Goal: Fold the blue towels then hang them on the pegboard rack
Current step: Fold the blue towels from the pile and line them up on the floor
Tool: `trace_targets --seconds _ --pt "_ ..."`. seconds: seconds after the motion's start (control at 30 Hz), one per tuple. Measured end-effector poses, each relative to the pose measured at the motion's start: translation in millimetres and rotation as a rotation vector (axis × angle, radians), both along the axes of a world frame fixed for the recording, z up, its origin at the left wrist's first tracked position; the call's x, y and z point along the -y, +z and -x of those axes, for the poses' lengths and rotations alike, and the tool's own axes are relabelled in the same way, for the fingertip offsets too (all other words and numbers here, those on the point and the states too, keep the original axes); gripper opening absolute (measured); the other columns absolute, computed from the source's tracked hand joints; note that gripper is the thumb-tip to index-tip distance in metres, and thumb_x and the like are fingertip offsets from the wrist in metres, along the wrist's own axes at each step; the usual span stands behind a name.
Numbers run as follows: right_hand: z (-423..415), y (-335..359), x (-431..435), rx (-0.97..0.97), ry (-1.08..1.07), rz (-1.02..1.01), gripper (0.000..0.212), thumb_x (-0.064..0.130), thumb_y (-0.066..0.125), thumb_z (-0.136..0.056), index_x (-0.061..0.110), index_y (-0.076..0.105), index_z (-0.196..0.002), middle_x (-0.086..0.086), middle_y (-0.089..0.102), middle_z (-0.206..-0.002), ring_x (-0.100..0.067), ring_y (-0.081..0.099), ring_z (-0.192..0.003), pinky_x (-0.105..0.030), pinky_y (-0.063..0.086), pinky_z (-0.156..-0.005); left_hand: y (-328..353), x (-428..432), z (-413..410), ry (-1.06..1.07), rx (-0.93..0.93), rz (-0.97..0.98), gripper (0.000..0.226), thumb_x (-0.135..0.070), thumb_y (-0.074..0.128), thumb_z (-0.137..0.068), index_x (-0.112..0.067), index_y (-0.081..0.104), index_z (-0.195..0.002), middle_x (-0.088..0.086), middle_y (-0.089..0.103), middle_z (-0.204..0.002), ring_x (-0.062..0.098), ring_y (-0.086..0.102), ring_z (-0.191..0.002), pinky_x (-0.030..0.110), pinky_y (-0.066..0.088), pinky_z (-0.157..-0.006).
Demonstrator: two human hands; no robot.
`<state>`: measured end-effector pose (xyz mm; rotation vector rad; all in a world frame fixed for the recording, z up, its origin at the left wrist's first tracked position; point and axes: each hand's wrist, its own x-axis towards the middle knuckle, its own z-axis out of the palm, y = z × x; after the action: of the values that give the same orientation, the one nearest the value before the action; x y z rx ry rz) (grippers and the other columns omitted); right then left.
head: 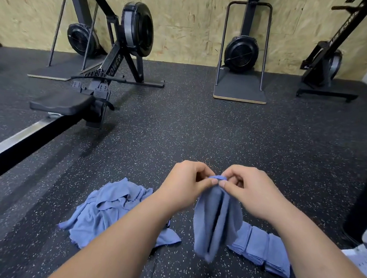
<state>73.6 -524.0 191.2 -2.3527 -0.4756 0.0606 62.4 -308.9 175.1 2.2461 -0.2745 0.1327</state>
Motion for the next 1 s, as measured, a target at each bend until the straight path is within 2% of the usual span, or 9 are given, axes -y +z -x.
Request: trace_targets --seconds 0.17,0.3,0.4,0.57,0.67,0.8,0.83,0.93,1.0 --pt "-2.7 -0.9 8.6 -0.012 0.022 0.092 0.025 0.036 0.079 -0.092 0.042 0.065 -0.111 0.020 0.070 -0.082 -0.004 0.062 -0.074 -0.031 0.050 -0.075 4.3 -9.2 -4.2 0.144 0.082 0.056 0.004 -0.031 0.076 -0.096 -0.028 0.079 -0.093 -0.011 0.073 -0.078 0.006 0.062 -0.069 0.024 0.048 -0.067" --pt "-11.5 -5.8 29.5 0.024 -0.109 0.213 0.016 0.041 0.083 -0.089 0.040 0.068 -0.093 0.019 0.070 -0.078 -0.002 0.062 -0.071 -0.028 0.047 -0.067 6.2 -27.2 -7.5 0.334 0.117 0.068 0.007 -0.033 0.075 -0.096 -0.030 0.077 -0.090 -0.014 0.068 -0.071 0.000 0.056 -0.062 0.016 0.040 -0.060" --pt "-16.8 -5.1 43.8 0.100 -0.239 0.250 0.018 0.043 0.086 -0.084 0.037 0.069 -0.081 0.017 0.070 -0.072 -0.003 0.062 -0.069 -0.032 0.052 -0.067 6.7 -42.0 -10.7 0.443 0.140 0.075 0.008 -0.033 0.075 -0.096 -0.030 0.077 -0.090 -0.019 0.069 -0.076 -0.002 0.060 -0.070 0.024 0.043 -0.068" --pt "-19.0 -6.3 58.7 0.132 -0.316 0.354 0.022 0.050 0.083 -0.083 0.040 0.066 -0.076 0.017 0.067 -0.071 -0.006 0.058 -0.077 -0.033 0.043 -0.065 5.0 -61.9 -15.0 0.579 0.175 0.115 0.008 -0.032 0.075 -0.096 -0.031 0.075 -0.087 -0.018 0.071 -0.078 0.006 0.066 -0.078 0.030 0.047 -0.073" --pt "-16.0 -9.5 62.6 0.115 -0.356 0.497 0.020 0.058 0.077 -0.087 0.043 0.065 -0.083 0.015 0.066 -0.082 -0.014 0.056 -0.087 -0.034 0.041 -0.074 4.0 -71.5 -16.7 0.664 0.191 0.163 0.007 -0.030 0.075 -0.096 -0.031 0.075 -0.089 -0.014 0.072 -0.080 0.009 0.068 -0.079 0.033 0.053 -0.078" --pt "-6.2 -4.0 59.3 0.082 -0.382 0.625 0.006 0.051 0.066 -0.099 0.046 0.067 -0.102 0.009 0.058 -0.090 -0.021 0.055 -0.103 -0.036 0.047 -0.090 2.3 -78.1 -18.0 0.729 0.195 0.205 0.006 -0.031 0.075 -0.095 -0.033 0.075 -0.090 -0.016 0.074 -0.085 0.010 0.069 -0.084 0.036 0.056 -0.083" --pt "-5.9 -3.4 57.4 0.094 -0.401 0.638 0.009 0.049 0.062 -0.102 0.045 0.068 -0.108 0.007 0.059 -0.094 -0.023 0.056 -0.108 -0.037 0.048 -0.094 1.9 -78.2 -17.9 0.731 0.190 0.199 0.005 -0.032 0.075 -0.095 -0.033 0.075 -0.090 -0.016 0.074 -0.086 0.010 0.069 -0.085 0.037 0.056 -0.084" --pt "-11.7 -11.0 56.6 0.198 -0.439 0.694 0.020 0.047 0.056 -0.105 0.040 0.072 -0.115 0.009 0.067 -0.113 -0.024 0.053 -0.114 -0.040 0.051 -0.091 1.5 -77.9 -17.6 0.730 0.168 0.176 0.004 -0.033 0.075 -0.095 -0.033 0.075 -0.091 -0.015 0.074 -0.086 0.011 0.070 -0.087 0.036 0.056 -0.085" --pt "-16.0 -15.2 59.5 0.278 -0.485 0.669 0.019 0.045 0.059 -0.103 0.039 0.075 -0.111 0.008 0.065 -0.113 -0.026 0.051 -0.110 -0.040 0.051 -0.085 -0.4 -78.9 -18.5 0.713 0.154 0.151 0.006 -0.033 0.075 -0.096 -0.033 0.074 -0.090 -0.015 0.074 -0.085 0.011 0.070 -0.085 0.036 0.056 -0.084"
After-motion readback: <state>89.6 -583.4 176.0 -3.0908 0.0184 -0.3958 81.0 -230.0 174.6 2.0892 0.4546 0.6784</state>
